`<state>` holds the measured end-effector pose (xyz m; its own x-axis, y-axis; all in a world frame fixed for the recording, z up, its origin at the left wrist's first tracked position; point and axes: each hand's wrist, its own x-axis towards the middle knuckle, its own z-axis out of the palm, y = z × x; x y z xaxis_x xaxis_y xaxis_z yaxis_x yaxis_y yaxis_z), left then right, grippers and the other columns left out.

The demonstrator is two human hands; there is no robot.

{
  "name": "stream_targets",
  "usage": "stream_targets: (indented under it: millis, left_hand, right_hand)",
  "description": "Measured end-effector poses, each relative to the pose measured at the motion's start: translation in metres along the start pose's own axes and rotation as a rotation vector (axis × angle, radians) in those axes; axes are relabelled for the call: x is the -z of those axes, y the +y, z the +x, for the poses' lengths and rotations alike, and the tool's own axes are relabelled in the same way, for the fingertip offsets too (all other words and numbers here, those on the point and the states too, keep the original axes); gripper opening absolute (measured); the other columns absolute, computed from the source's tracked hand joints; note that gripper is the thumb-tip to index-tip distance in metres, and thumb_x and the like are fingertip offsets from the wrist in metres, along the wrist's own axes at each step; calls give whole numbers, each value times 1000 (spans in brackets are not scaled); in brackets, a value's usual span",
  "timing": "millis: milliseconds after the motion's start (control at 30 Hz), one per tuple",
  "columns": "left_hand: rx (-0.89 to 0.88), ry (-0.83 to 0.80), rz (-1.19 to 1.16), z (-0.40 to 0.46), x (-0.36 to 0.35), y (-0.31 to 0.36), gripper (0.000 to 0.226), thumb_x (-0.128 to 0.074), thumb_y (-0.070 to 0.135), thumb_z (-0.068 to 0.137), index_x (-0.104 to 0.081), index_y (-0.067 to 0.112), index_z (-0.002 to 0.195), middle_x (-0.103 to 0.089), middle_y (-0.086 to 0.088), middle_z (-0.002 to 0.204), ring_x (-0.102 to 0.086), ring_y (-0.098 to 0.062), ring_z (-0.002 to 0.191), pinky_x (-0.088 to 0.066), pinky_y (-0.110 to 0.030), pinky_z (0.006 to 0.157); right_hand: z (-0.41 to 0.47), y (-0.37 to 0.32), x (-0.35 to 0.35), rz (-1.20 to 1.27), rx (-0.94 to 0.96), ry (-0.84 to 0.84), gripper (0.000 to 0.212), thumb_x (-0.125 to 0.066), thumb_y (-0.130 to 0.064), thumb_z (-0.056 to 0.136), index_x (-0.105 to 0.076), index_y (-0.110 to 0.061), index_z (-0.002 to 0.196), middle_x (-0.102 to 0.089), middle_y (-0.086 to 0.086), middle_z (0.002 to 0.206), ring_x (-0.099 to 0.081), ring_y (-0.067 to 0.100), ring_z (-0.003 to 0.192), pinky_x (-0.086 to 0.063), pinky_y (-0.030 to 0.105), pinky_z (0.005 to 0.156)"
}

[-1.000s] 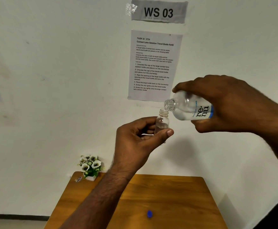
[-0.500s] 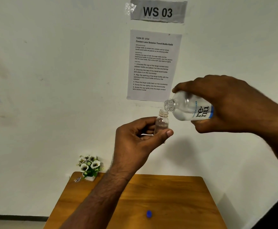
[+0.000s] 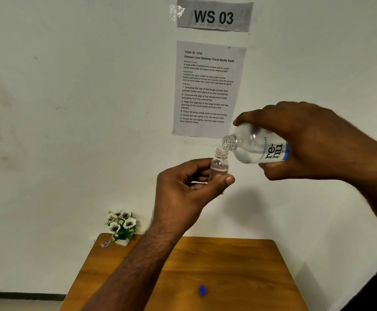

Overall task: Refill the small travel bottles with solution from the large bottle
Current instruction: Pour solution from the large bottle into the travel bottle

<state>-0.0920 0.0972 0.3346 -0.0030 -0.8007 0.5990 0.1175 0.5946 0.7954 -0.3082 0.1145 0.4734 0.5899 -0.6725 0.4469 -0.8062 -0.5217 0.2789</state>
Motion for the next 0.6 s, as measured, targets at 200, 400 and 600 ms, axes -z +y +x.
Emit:
stream_targets:
  millis: [200, 400, 600]
  left_hand:
    - [7, -4, -4, 0, 0, 1, 32, -89, 22, 78, -81, 14, 109, -81, 2, 86, -78, -13, 75, -63, -26, 66]
    - [8, -4, 13, -1, 0, 2, 33, -89, 21, 79, -81, 14, 110, -81, 4, 87, -78, -12, 76, -63, -25, 66]
    - [5, -2, 24, 0, 1, 3, 32, -88, 20, 79, -81, 15, 110, -81, 6, 86, -78, -12, 76, -63, -24, 66]
  right_hand:
    - [-1, 0, 0, -2, 4, 8, 84, -79, -38, 58, -47, -41, 136, -63, -16, 106, -56, 19, 87, -47, 33, 71]
    - [-1, 0, 0, -9, 3, 7, 85, -79, -39, 59, -46, -41, 137, -64, -16, 109, -56, 18, 87, -49, 34, 72]
    - [0, 0, 0, 2, -1, 11, 85, -79, -39, 58, -46, -42, 136, -63, -16, 108, -56, 18, 87, -51, 36, 73]
